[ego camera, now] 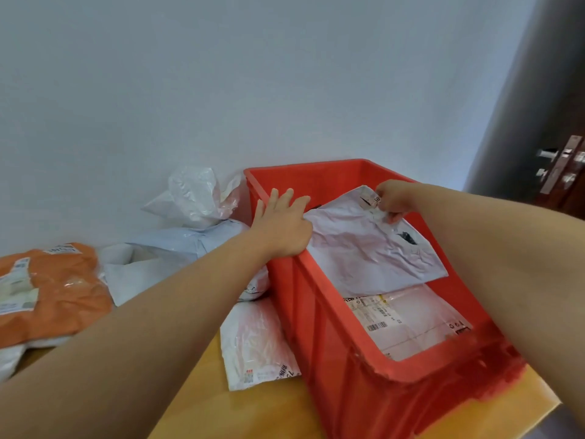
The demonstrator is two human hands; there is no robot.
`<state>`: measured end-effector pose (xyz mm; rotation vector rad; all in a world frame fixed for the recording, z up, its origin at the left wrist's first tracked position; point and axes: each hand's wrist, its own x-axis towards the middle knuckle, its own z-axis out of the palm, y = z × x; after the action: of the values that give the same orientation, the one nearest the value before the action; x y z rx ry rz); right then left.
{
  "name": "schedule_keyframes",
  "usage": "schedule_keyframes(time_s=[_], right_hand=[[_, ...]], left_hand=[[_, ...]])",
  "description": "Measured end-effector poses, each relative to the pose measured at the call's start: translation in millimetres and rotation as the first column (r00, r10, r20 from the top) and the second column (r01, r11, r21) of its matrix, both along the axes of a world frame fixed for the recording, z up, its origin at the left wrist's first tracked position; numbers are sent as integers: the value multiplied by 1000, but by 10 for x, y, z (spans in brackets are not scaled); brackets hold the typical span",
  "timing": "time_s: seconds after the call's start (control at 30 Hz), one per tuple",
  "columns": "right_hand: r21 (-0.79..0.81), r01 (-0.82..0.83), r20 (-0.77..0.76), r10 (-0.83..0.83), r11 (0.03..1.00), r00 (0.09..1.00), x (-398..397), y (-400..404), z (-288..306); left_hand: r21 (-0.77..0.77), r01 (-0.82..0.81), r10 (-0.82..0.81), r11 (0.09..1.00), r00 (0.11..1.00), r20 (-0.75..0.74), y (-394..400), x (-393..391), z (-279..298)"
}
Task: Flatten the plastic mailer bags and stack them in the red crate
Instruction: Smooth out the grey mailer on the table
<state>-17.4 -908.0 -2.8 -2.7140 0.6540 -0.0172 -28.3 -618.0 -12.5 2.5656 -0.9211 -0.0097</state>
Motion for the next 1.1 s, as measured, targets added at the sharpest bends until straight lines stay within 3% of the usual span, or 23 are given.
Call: schedule_keyframes(time_s=[0.2, 0.53, 0.73, 0.8, 0.9, 1.03, 1.1], right_hand=[[63, 28, -49, -25, 998, 998, 277, 126, -60], [-188, -9, -29, 4, 982, 1000, 603, 113, -289], [-179, -24, 33, 31, 983, 999, 660, 89, -384], [-161, -56, -50, 49, 985, 998, 633, 99, -430], [-32, -120, -307, 105, 992, 946, 521, 164, -470], [77, -245, -630, 237, 967, 739, 279, 442, -377], [112, -298, -716, 285, 948, 637, 231, 543, -359]], left_hand=[[67, -41, 39, 997, 999, 29, -17, 6, -14], [141, -61, 57, 988, 998, 30, -28, -44, 43], [169, -77, 74, 983, 997, 23, -42, -58, 65], [174, -84, 82, 981, 996, 19, -49, -63, 73], [186, -87, 86, 979, 996, 12, -59, -66, 84], [193, -82, 82, 978, 997, 5, -54, -69, 85], [197, -77, 78, 977, 997, 5, -49, -73, 91]])
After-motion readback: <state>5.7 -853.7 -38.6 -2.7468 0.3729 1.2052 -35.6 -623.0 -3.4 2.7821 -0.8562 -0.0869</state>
